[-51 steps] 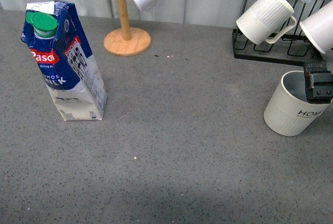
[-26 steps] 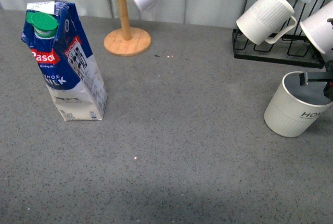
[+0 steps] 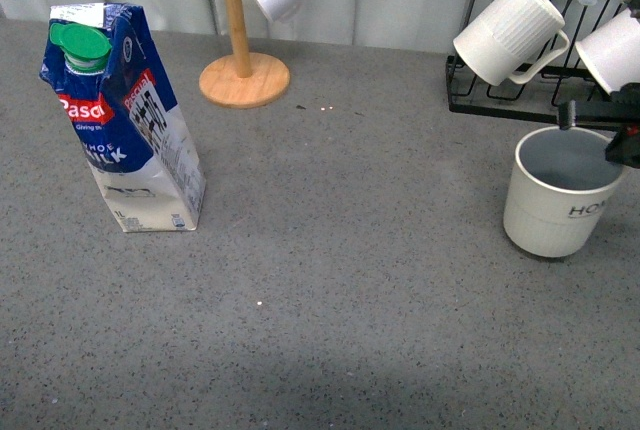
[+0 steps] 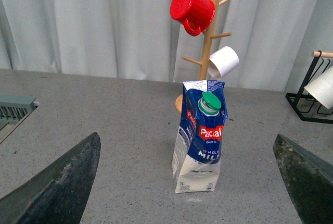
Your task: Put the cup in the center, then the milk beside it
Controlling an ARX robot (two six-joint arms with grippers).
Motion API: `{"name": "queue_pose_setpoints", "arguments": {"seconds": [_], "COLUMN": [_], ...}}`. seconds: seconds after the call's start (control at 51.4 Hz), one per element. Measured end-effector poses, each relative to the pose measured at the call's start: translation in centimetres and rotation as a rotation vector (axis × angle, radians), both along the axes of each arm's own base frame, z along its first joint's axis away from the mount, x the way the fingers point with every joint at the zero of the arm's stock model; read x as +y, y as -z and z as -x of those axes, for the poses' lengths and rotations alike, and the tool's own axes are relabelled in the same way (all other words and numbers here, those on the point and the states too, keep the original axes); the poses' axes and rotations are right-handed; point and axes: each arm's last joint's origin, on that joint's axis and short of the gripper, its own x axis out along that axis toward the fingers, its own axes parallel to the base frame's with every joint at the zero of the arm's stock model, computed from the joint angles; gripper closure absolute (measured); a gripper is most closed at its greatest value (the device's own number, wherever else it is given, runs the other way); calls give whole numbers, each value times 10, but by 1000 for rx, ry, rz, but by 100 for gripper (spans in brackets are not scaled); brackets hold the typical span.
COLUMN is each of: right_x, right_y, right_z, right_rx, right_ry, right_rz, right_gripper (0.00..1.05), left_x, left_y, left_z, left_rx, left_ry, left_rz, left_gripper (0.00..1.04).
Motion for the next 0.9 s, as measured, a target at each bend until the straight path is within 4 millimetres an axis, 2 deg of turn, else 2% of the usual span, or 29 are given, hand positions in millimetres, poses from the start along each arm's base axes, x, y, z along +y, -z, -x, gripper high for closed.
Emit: {"name": "queue_pose_setpoints", "arguments": {"seconds": [0.311, 0.603, 0.895], "right_x": [59, 84, 100], "right_y": [-6, -6, 11], "right_z": [5, 0, -2], "right_rx": [-17, -38, -18], "right_ry": [-86, -98, -109], "right_rz": [-90, -125, -146], "right_gripper": [103, 103, 103], "left_x": [0, 0, 0], "left_y": [0, 0, 0], "left_z": [0, 0, 0], "left_rx": [0, 0, 0], "left_ry": [0, 0, 0], "left_rz": [0, 0, 0], "left_gripper": [7, 7, 7]}}
